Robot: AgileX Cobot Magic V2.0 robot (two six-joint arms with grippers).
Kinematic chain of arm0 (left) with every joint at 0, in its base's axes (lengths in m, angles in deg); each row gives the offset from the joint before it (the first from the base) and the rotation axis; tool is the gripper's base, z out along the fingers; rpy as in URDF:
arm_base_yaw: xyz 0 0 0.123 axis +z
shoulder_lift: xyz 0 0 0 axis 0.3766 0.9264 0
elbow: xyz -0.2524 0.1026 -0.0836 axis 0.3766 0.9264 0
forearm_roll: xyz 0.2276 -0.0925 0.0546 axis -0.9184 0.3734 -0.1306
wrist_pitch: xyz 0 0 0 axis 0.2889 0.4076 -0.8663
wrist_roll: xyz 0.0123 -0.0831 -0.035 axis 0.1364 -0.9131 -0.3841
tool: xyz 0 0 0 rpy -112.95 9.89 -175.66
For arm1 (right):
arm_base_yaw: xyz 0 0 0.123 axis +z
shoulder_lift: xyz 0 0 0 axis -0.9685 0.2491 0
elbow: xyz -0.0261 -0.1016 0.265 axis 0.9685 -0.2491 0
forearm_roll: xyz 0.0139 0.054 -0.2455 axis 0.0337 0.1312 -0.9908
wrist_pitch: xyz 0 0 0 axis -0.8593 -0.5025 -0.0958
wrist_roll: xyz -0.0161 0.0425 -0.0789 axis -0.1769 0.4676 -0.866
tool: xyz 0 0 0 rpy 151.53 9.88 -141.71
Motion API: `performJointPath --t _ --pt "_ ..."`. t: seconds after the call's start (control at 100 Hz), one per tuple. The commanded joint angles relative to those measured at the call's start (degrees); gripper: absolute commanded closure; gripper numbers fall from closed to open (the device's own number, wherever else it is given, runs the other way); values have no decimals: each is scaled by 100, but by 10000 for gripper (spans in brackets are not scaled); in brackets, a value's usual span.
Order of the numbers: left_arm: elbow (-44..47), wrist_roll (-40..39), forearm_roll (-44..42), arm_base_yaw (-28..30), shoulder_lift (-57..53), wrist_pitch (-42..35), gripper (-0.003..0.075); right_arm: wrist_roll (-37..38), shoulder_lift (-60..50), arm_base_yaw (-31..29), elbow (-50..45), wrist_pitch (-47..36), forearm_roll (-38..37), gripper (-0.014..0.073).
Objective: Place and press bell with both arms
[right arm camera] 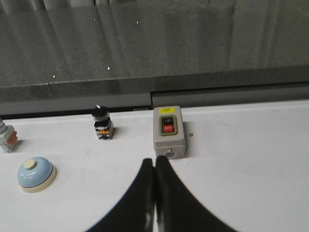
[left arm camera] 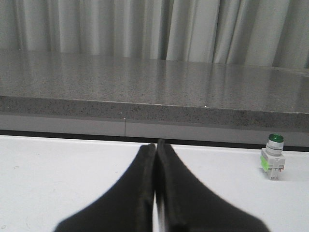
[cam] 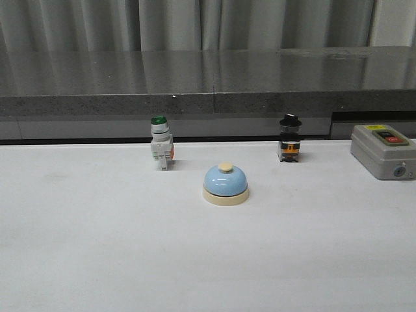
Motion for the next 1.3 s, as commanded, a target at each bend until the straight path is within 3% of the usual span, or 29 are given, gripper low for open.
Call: performJointPath --t 0.0,0.25,0.58,0.79,1.29 --pt "243 -32 55 -36 -175 -476 741 -29 -178 -37 -92 -810 -170 662" --pt "243 -32 55 -36 -175 -476 741 -29 -674 -31 -854 -1620 -415 662" --pt "243 -32 55 -36 -175 -476 741 -29 -787 -31 -2013 -3539 -428 662" --pt "243 -32 55 -36 -175 -476 741 -29 -792 -31 -2586 -4004 -428 662" --pt "243 -32 55 -36 -175 -476 741 -29 -1022 -26 -2586 -3334 -649 662"
